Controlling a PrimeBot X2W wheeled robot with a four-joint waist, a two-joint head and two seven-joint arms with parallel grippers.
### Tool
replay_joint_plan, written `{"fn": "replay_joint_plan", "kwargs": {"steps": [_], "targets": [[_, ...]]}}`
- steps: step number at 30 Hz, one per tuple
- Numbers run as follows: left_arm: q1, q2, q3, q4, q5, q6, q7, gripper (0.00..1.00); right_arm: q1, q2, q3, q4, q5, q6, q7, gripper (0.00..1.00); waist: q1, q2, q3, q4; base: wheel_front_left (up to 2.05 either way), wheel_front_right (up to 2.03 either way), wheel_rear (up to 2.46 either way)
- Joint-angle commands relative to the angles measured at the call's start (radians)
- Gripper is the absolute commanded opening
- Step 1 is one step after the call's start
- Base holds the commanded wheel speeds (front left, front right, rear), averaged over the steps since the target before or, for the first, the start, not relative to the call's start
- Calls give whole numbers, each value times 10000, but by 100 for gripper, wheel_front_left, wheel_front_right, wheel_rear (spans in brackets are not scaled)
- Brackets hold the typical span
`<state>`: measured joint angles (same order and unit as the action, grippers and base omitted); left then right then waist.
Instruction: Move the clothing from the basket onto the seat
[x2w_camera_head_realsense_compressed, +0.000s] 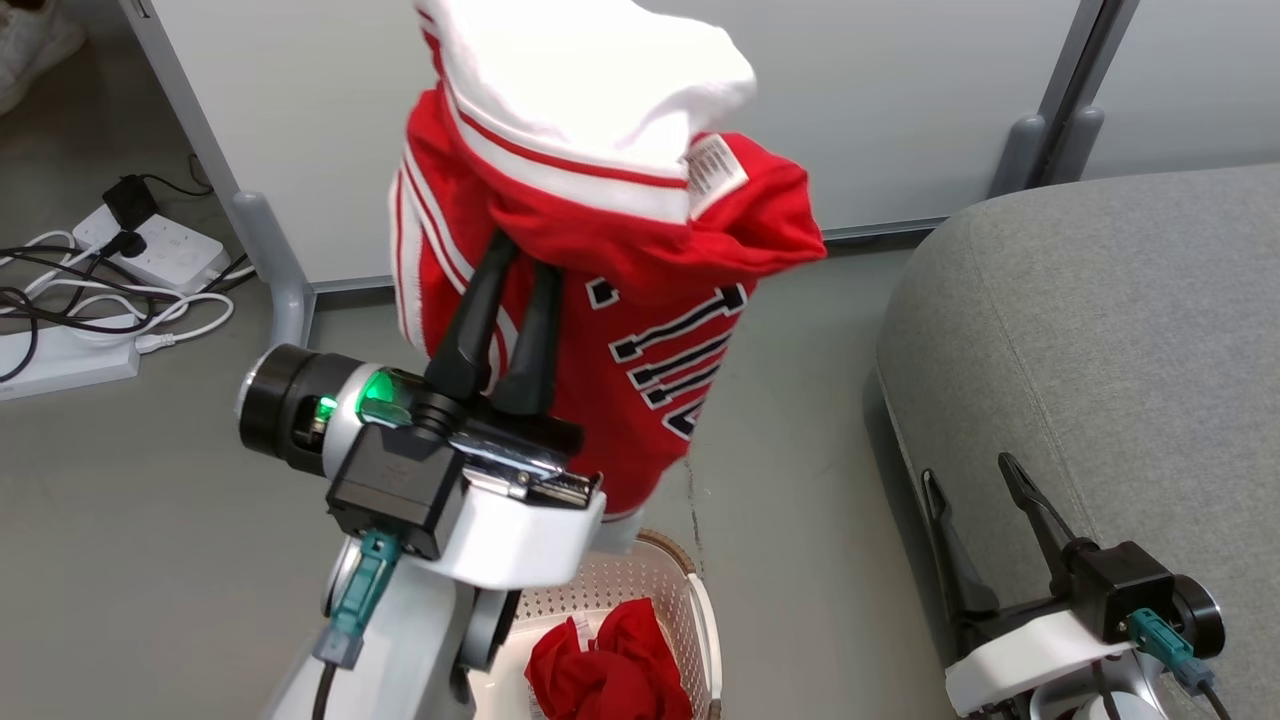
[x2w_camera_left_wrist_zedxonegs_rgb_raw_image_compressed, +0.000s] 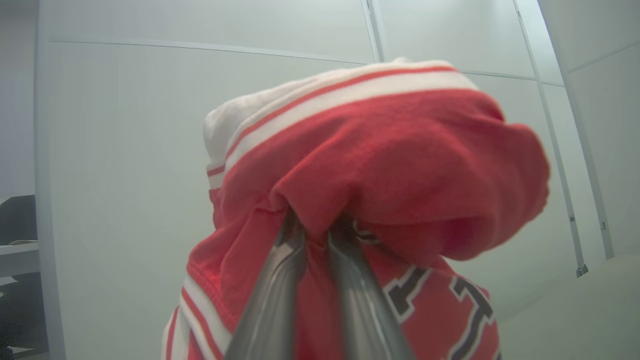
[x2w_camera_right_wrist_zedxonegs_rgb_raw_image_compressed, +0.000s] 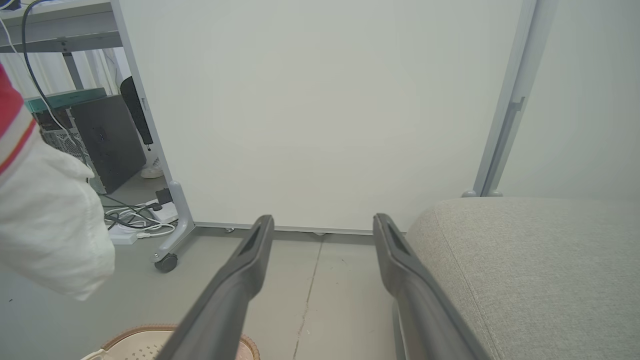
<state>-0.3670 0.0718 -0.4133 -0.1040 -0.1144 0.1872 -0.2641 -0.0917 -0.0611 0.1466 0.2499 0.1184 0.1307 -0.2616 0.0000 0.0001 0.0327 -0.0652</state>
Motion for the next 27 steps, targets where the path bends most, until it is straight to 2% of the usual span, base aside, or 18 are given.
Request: {"fn": "replay_joint_plan", "kwargs": {"steps": [1,9,13,27], "targets": [[149,-35,-38,-104,7,-103,-7,0,95,-52,32,-4,29,2,-52,100,0,-1,-7,-27,0,0,0],[601,-186,-676,-81,-294,-896,-7,0,116,-45,113,-54,53,2,-52,100,0,-1,52,-168,0,0,0],[705,-199,-969,76,-579,-1146,-7,0,59,-62,120,-64,68,2,-50,100,0,-1,129,-191,0,0,0],[294,-204,-1027,7,-707,-1080,-7,0,-125,-26,56,-45,21,2,-52,100,0,-1,250,-154,0,0,0]]}}
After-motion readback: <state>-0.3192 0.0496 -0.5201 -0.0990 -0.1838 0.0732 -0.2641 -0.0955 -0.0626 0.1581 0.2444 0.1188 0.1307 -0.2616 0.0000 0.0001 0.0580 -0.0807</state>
